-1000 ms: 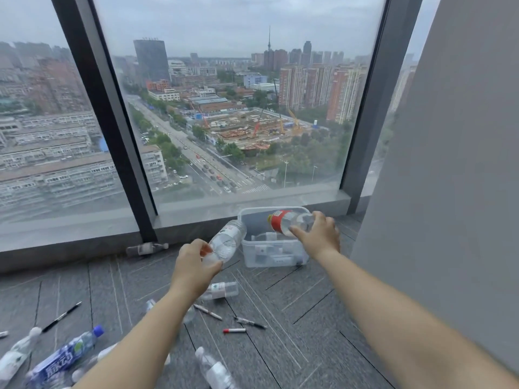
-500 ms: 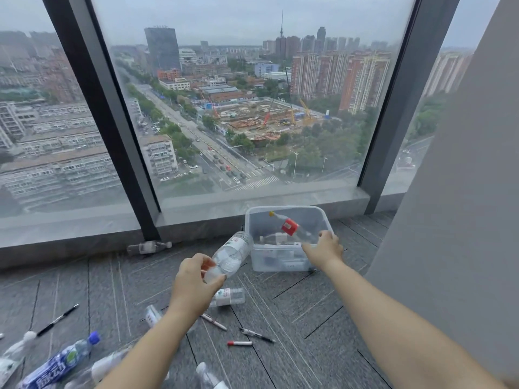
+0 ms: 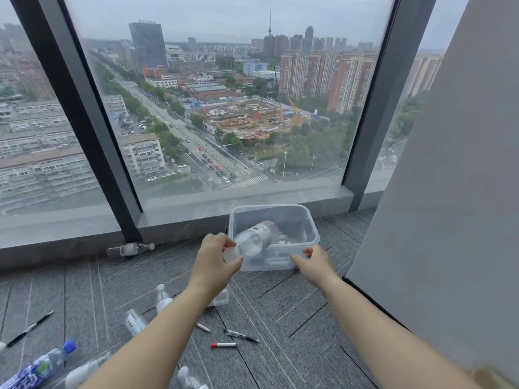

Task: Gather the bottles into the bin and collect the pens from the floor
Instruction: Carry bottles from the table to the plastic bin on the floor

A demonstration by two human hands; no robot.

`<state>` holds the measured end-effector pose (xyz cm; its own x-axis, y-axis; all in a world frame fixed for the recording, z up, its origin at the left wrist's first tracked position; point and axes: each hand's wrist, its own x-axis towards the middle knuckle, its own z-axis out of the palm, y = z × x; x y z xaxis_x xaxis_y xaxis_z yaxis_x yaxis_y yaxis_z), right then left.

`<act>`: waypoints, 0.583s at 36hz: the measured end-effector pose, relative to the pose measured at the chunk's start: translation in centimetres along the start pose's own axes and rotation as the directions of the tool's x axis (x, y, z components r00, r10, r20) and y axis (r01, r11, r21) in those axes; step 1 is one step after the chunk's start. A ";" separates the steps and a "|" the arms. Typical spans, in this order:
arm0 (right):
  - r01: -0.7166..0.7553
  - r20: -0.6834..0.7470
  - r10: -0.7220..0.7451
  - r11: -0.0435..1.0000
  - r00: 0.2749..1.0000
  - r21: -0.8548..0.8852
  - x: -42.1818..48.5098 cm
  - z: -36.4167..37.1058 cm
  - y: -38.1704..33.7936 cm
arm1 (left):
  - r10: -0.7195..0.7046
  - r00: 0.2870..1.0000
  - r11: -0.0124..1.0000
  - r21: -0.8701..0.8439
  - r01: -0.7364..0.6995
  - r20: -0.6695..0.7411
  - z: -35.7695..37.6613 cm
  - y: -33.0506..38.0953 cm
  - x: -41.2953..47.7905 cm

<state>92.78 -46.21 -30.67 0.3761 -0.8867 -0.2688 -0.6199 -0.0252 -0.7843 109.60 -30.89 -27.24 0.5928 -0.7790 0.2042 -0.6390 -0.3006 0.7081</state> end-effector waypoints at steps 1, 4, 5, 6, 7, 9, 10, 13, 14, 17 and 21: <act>-0.001 0.000 0.001 0.999 1.000 0.032 0.2 -0.2 0.0 | 0.021 0.999 1.000 0.004 -0.021 -0.027 0.1 0.7 1.5; 0.013 -0.016 -0.011 0.994 1.000 0.109 1.2 -1.0 0.1 | 0.039 0.996 0.998 0.053 -0.035 -0.076 0.5 3.1 7.4; 0.013 -0.020 -0.011 0.993 1.000 0.120 1.4 -1.3 0.1 | -0.001 0.999 0.994 0.106 0.005 -0.037 0.9 3.6 9.0; 0.016 -0.025 -0.013 0.992 1.000 0.123 1.5 -1.5 0.2 | -0.073 0.997 0.981 0.183 0.068 0.016 1.3 3.7 10.1; 0.018 -0.031 -0.014 0.993 0.999 0.121 1.7 -1.6 0.4 | -0.154 0.986 0.954 0.269 0.132 0.063 1.7 3.5 10.6; 0.026 -0.039 -0.022 0.994 0.999 0.106 2.0 -1.8 0.9 | -0.245 0.963 0.903 0.387 0.186 0.110 2.9 2.3 10.1; 0.028 -0.037 -0.025 0.995 0.999 0.095 2.0 -1.7 1.1 | -0.256 0.959 0.892 0.412 0.185 0.123 3.5 1.5 9.3; 0.023 -0.036 -0.020 0.998 0.999 0.067 2.0 -1.2 1.8 | -0.287 0.949 0.882 0.424 0.207 0.133 4.5 -1.1 6.6; 0.017 -0.036 -0.015 0.998 0.999 0.063 1.9 -1.0 2.0 | -0.311 0.942 0.877 0.420 0.233 0.128 4.7 -1.9 6.0; -0.002 -0.024 0.003 0.999 1.000 0.045 1.3 0.0 2.2 | -0.373 0.920 0.863 0.407 0.298 0.117 4.4 -3.7 4.3; -0.014 0.022 0.014 1.000 1.000 0.012 -0.2 1.4 2.3 | -0.404 0.908 0.858 0.390 0.333 0.111 3.0 -5.3 1.9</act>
<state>92.24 -45.40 -33.19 0.3827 -0.8764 -0.2922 -0.6170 -0.0071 -0.7869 112.61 -32.48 -32.64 0.7415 -0.6475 -0.1756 -0.5420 -0.7324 0.4121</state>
